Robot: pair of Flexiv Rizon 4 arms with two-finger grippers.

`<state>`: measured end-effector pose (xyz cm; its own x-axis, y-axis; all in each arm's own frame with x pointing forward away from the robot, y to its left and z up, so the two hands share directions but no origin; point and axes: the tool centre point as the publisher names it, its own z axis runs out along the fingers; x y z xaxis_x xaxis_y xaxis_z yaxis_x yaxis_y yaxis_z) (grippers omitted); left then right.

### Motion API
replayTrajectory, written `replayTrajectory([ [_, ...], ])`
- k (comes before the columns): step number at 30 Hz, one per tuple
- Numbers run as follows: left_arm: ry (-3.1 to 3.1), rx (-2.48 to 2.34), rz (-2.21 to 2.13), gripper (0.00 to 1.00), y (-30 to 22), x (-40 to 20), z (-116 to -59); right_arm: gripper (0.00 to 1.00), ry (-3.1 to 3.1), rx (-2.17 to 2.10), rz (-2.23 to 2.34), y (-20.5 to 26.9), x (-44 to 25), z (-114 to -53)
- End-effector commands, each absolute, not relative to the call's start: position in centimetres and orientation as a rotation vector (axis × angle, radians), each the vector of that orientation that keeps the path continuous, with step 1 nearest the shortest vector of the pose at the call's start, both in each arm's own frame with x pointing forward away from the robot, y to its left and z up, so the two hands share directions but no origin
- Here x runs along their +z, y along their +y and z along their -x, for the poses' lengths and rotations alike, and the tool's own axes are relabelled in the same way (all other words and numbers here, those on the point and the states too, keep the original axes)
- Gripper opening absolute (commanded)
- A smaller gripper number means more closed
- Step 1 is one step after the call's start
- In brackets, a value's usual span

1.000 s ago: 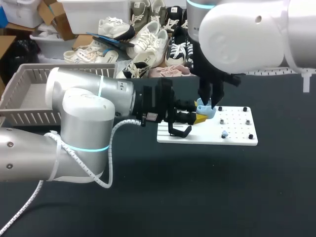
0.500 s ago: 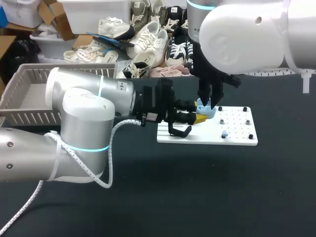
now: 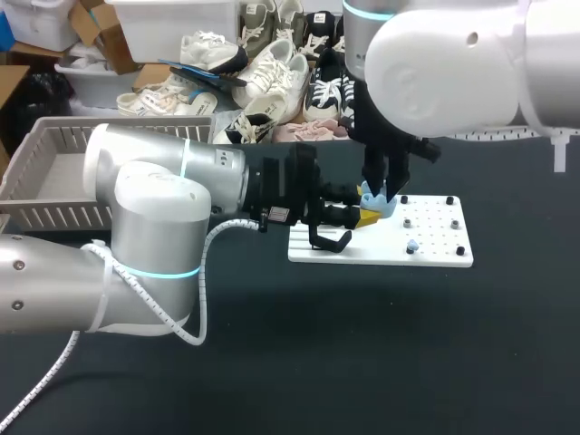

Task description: Pick up each earbud case from the left stands, insert the matching earbuds, close the lid, and place the case in the box.

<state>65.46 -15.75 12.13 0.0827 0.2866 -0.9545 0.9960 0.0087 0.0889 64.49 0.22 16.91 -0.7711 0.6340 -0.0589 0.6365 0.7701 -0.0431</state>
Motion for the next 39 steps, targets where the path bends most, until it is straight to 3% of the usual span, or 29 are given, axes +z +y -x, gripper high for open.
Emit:
replayTrajectory([
  [1,1.359,-0.974,-1.437,0.0,-15.7,12.1,-65.3,0.0,2.923,-0.095,-1.048,0.2,16.8,-64.6],
  [11,1.359,-0.974,-1.437,0.0,-15.7,12.1,-65.3,0.0,2.935,-0.084,-1.051,0.1,16.5,-64.5],
  [17,1.359,-0.974,-1.437,0.0,-15.7,12.1,-65.3,0.25,2.937,-0.076,-1.049,0.1,16.4,-64.5],
  [23,1.359,-0.974,-1.437,0.0,-15.7,12.1,-65.3,0.33,2.935,-0.071,-1.044,0.0,16.8,-64.2],
  [39,1.359,-0.974,-1.437,0.0,-15.7,12.1,-65.3,0.3,2.877,-0.004,-0.95,-2.6,18.0,-60.2],
])
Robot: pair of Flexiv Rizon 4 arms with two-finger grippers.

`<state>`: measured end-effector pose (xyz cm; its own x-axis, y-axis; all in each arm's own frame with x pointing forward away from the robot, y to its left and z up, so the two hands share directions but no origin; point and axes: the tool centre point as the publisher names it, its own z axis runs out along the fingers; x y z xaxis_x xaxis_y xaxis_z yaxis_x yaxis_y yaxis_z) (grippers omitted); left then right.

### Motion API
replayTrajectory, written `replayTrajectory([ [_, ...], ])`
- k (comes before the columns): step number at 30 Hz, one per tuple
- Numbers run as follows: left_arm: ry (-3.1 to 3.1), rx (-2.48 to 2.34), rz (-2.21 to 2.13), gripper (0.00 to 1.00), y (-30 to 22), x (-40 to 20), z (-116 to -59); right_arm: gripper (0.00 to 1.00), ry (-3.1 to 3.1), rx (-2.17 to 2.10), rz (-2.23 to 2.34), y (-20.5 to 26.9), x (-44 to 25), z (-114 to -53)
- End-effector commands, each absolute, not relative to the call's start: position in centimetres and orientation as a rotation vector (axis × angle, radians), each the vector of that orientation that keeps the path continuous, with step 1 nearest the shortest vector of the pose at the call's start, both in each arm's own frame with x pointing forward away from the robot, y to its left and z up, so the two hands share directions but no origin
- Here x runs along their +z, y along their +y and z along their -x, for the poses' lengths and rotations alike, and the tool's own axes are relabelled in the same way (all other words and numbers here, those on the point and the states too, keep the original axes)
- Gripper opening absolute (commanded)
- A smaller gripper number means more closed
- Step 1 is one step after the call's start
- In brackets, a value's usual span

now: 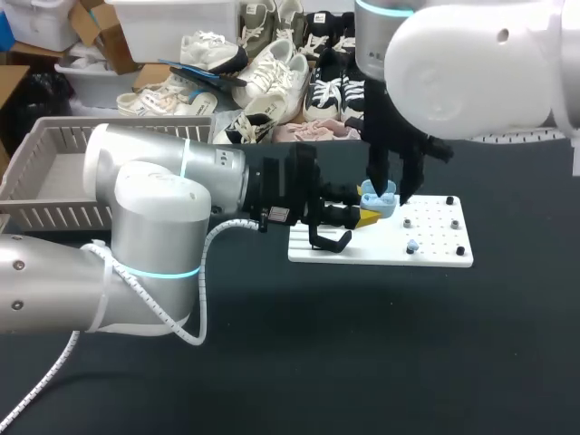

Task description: Pick up each earbud case from the left stands, insert the matching earbuds, close the lid, and place the case in the box.

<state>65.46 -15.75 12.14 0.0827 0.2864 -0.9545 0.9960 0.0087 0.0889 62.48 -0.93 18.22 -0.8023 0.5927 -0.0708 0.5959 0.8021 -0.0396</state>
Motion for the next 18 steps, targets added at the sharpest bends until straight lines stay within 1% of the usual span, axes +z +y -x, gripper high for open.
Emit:
replayTrajectory([
  [1,1.359,-0.974,-1.437,0.0,-15.7,12.1,-65.3,0.3,2.873,0.013,-0.947,-2.9,17.9,-60.0],
  [7,1.359,-0.974,-1.437,0.0,-15.7,12.1,-65.3,0.33,2.84,0.084,-0.916,-4.9,16.4,-58.9],
  [14,1.359,-0.974,-1.437,0.0,-15.7,12.1,-65.3,0.34,2.822,0.168,-0.788,-6.2,14.2,-59.1],
  [18,1.359,-0.974,-1.437,0.0,-15.7,12.1,-65.3,0.32,2.824,0.188,-0.704,-6.7,12.5,-59.4],
])
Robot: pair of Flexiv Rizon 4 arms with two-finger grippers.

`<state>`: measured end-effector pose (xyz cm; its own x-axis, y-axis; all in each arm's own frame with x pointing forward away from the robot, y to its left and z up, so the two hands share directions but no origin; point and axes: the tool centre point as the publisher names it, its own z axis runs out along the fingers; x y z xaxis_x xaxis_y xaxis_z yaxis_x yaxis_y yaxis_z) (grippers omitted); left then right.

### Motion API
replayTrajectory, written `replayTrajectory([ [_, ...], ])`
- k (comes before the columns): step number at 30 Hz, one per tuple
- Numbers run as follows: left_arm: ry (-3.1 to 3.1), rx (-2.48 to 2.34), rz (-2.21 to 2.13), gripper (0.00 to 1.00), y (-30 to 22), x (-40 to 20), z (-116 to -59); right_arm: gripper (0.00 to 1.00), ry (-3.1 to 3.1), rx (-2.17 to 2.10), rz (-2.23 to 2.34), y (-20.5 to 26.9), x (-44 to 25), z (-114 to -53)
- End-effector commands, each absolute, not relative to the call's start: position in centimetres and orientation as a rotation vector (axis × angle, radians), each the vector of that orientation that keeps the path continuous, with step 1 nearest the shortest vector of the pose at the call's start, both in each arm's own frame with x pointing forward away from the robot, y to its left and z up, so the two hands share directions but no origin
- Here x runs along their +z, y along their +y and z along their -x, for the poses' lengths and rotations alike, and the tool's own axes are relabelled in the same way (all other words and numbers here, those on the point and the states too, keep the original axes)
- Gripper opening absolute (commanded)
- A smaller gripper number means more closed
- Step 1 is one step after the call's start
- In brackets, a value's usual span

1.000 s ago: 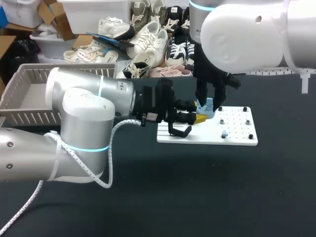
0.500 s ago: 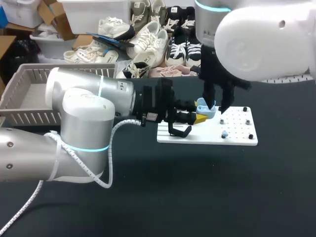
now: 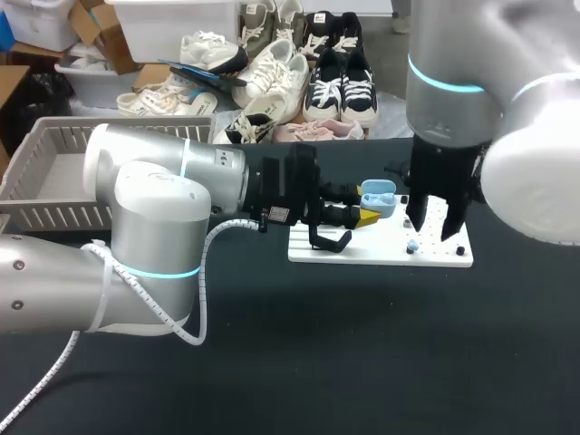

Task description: Pick up each earbud case from the left stands, insert the matching earbuds, close the lid, and place the case in the box.

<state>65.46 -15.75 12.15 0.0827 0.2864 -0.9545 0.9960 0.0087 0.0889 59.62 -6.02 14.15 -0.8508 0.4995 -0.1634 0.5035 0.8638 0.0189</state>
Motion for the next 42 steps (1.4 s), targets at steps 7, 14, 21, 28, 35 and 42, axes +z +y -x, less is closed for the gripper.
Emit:
replayTrajectory([
  [7,1.359,-0.974,-1.437,0.0,-15.7,12.1,-65.3,0.36,2.818,0.217,-0.533,-6.9,10.0,-60.1],
  [14,1.359,-0.974,-1.437,0.0,-15.7,12.1,-65.3,0.38,2.818,0.245,-0.483,-7.5,8.2,-60.8],
  [21,1.359,-0.974,-1.437,0.0,-15.7,12.1,-65.3,0.36,2.825,0.28,-0.438,-7.9,6.8,-61.6],
  [28,1.359,-0.974,-1.437,0.0,-15.7,12.1,-65.3,0.35,2.828,0.296,-0.395,-8.0,6.0,-62.6],
  [35,1.359,-0.974,-1.437,0.0,-15.7,12.1,-65.3,0.35,2.833,0.298,-0.368,-7.7,5.3,-63.4],
  [42,1.359,-0.974,-1.437,0.0,-15.7,12.1,-65.3,0.33,2.852,0.295,-0.362,-7.2,4.8,-63.7],
])
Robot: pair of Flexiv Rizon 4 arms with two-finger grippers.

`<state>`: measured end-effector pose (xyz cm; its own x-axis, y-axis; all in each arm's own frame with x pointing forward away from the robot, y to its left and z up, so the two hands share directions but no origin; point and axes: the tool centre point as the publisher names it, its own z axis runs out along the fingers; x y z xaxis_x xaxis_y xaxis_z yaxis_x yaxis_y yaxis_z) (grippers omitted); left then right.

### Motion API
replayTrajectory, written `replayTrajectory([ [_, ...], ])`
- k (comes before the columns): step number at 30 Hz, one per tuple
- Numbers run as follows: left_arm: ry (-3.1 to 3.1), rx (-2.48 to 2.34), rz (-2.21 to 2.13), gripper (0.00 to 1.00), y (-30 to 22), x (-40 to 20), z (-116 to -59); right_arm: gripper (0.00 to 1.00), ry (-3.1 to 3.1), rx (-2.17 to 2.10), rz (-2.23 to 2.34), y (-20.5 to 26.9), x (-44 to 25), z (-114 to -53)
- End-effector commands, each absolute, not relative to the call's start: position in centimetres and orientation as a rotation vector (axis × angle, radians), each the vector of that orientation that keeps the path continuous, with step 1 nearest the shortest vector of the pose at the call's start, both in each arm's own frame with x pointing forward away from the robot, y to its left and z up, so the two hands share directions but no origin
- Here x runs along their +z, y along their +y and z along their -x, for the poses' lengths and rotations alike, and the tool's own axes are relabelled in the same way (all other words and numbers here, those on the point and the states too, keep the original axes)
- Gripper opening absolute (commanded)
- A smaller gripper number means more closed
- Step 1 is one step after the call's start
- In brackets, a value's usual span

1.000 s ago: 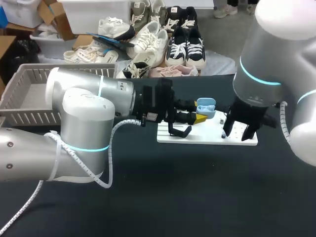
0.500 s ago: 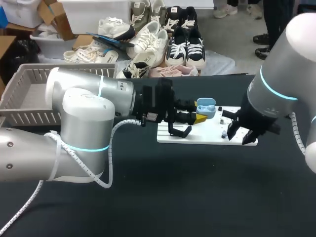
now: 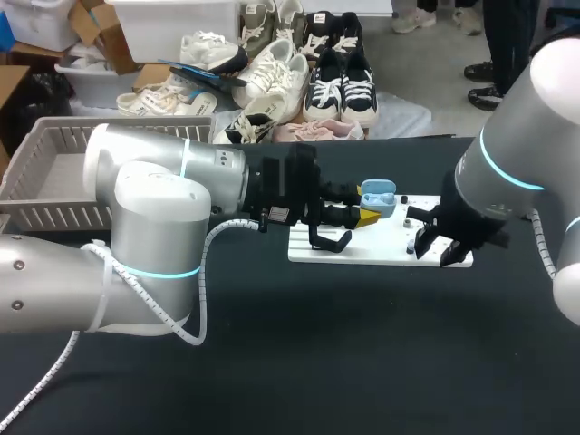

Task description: Pick up each earbud case from the left stands, insert the matching earbuds, close the lid, and place the case in the box.

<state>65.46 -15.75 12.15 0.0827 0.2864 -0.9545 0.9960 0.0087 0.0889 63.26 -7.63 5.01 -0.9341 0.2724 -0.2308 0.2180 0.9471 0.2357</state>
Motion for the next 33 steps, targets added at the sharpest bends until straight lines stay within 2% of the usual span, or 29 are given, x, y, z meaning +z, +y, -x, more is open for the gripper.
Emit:
replayTrajectory([
  [1,1.359,-0.974,-1.437,0.0,-15.7,12.1,-65.3,0.33,2.853,0.294,-0.361,-7.2,4.8,-63.7],
  [33,1.286,-1.081,-1.44,0.0,-13.7,12.7,-68.4,0.31,2.855,0.271,-0.388,-6.6,4.5,-64.8],
])
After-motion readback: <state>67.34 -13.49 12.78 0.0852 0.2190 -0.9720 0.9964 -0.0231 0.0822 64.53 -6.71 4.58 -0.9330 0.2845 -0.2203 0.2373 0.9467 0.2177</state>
